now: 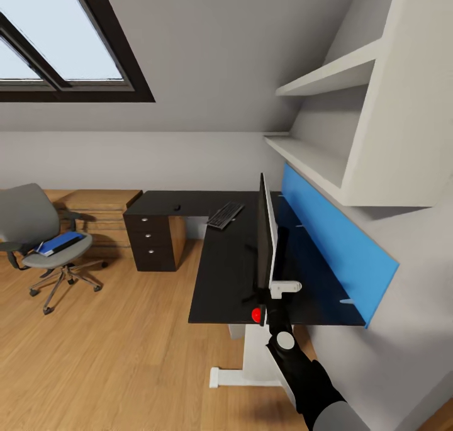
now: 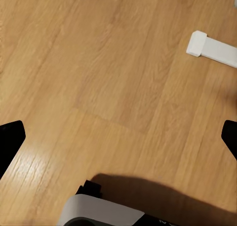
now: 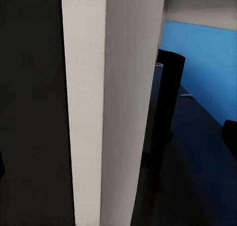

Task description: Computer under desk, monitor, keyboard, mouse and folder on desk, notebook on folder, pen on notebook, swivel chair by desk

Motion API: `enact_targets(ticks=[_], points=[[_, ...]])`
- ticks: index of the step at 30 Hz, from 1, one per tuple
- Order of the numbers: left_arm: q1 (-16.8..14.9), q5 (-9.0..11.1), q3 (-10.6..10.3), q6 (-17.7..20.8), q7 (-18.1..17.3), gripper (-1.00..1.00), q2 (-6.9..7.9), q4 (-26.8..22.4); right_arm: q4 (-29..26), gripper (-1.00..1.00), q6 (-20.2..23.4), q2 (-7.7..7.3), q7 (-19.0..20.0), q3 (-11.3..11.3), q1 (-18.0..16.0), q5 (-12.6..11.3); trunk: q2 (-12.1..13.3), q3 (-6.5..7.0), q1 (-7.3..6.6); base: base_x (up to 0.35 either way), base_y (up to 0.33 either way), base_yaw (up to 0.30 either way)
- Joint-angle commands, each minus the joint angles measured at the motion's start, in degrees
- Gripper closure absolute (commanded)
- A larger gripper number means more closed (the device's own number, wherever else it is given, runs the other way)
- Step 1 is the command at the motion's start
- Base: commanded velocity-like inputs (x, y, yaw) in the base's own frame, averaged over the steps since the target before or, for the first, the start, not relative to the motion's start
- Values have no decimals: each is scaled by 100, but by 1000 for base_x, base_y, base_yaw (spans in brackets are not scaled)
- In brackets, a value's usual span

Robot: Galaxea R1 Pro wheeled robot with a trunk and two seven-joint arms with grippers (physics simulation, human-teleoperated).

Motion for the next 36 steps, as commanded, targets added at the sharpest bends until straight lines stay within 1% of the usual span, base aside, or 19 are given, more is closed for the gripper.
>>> enact_targets(ticks=[1, 8, 15, 24, 36], points=[[-5, 18, -13, -17, 20, -100, -1, 3, 4, -100, 2, -1, -48, 13, -7, 37, -13, -13, 4, -5, 0, 0], [-5, 64, -13, -17, 20, -100, 5, 3, 6, -100, 2, -1, -48, 13, -7, 37, -13, -13, 4, 10, 7, 0], [-5, 73, -14, -17, 19, -100, 8, 3, 4, -100, 2, -1, -48, 13, -7, 37, -13, -13, 4, 149, 98, 0], [-5, 74, -11, -17, 20, -100, 8, 3, 12, -100, 2, 5, -48, 13, -7, 37, -13, -13, 4, 30, 12, 0], [-5, 74, -9, -17, 20, -100, 8, 3, 12, -100, 2, 2, -48, 13, -7, 37, -13, -13, 4, 192, 0, 0]])
